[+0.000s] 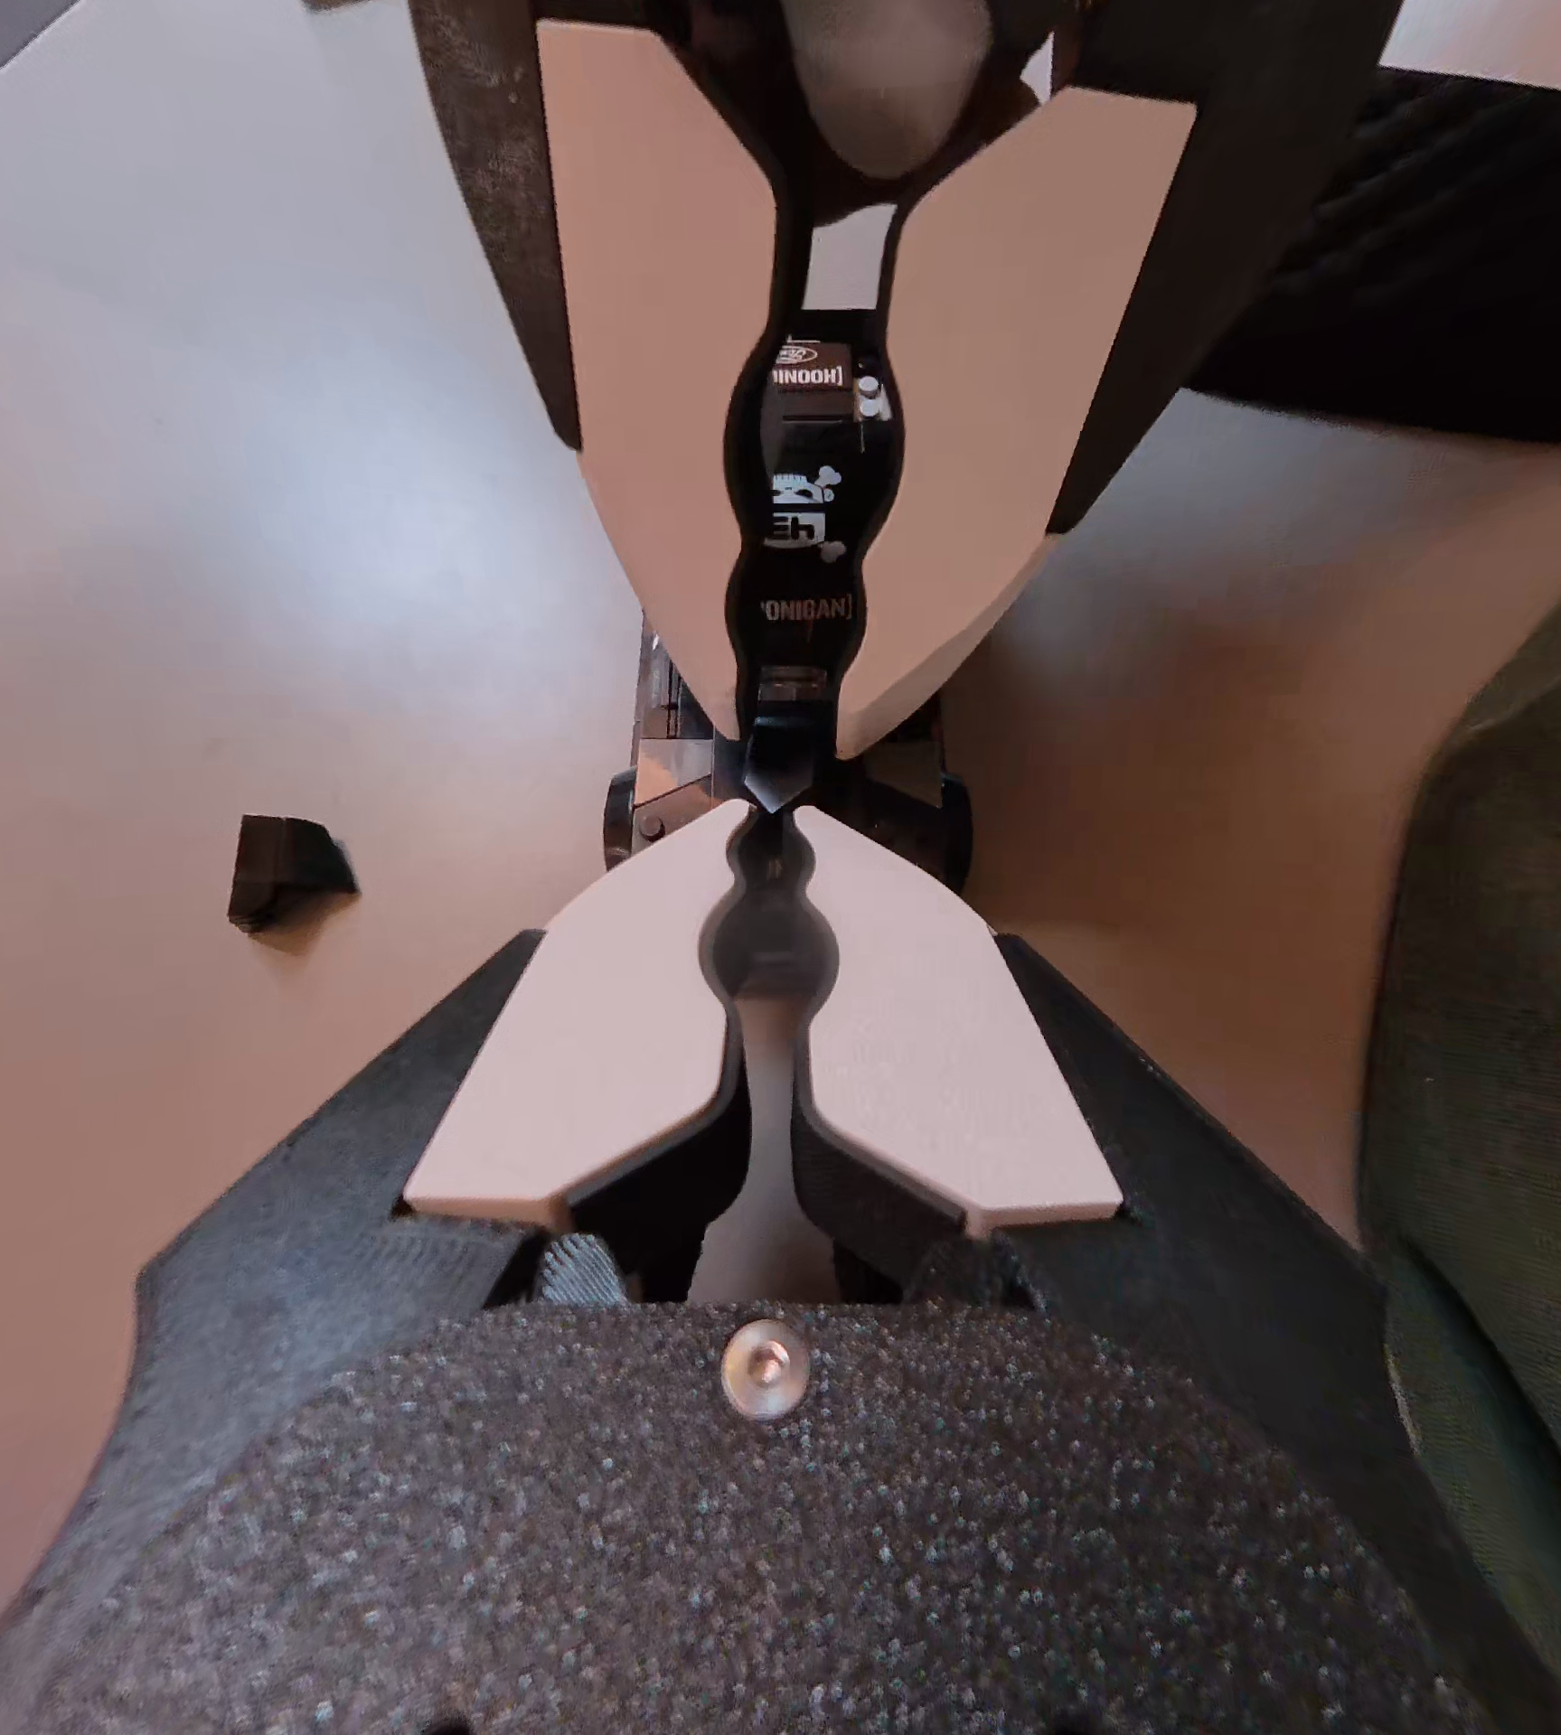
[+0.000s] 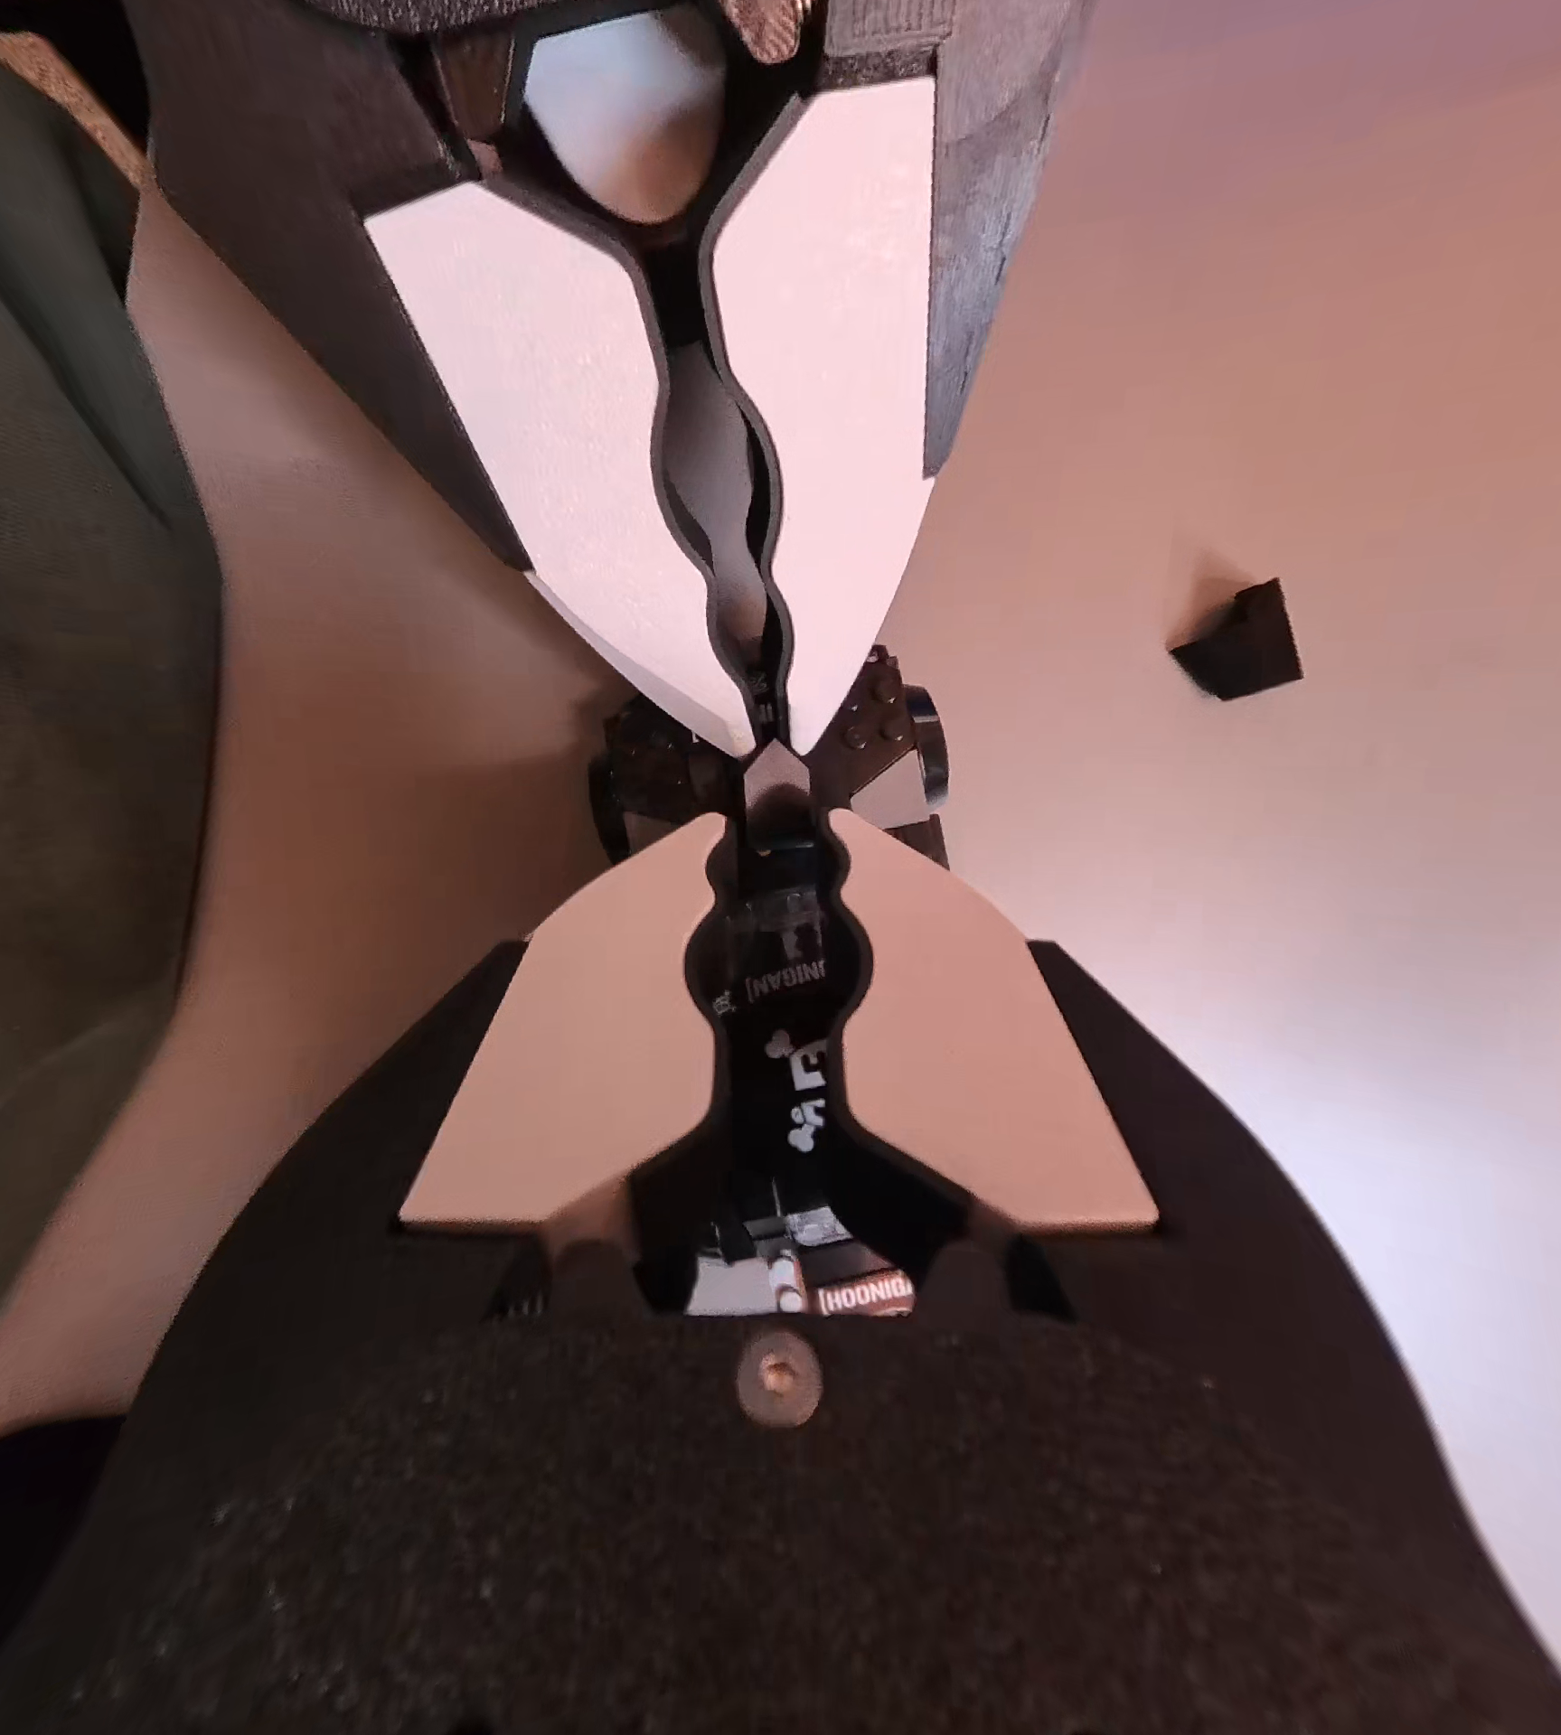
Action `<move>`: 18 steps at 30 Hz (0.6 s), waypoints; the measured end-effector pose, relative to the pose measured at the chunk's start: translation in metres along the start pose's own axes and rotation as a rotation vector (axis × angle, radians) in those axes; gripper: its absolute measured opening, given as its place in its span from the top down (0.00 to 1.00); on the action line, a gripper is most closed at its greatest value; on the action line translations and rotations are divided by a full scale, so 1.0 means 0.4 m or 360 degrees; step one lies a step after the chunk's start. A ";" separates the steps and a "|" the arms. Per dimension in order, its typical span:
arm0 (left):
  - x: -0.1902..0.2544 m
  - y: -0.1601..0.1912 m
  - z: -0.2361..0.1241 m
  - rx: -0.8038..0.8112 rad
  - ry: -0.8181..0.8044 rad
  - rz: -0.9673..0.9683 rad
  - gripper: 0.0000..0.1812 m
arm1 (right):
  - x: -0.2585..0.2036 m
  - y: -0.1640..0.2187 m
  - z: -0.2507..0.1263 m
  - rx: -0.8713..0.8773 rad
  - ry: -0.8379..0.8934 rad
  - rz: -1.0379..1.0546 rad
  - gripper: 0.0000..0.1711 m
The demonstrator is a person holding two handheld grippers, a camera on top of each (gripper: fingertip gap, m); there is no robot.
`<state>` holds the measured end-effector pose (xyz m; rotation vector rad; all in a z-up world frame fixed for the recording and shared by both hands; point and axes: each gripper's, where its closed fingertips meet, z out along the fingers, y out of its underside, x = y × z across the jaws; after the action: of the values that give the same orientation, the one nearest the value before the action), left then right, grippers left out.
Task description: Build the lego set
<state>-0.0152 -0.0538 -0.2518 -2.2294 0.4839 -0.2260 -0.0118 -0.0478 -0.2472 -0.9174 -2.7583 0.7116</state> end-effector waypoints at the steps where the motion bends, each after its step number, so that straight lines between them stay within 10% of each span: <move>1: 0.000 0.000 0.000 0.0004 0.0003 -0.0005 0.98 | -0.001 0.000 0.002 -0.0017 -0.0009 -0.0017 0.91; 18: 0.008 -0.015 0.000 0.0123 0.0178 -0.0252 0.91 | -0.001 0.007 0.007 -0.0089 0.0055 -0.0233 0.92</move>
<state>-0.0105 -0.0515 -0.2470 -2.1885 0.3519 -0.4469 -0.0108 -0.0472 -0.2508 -0.7208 -2.7919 0.5919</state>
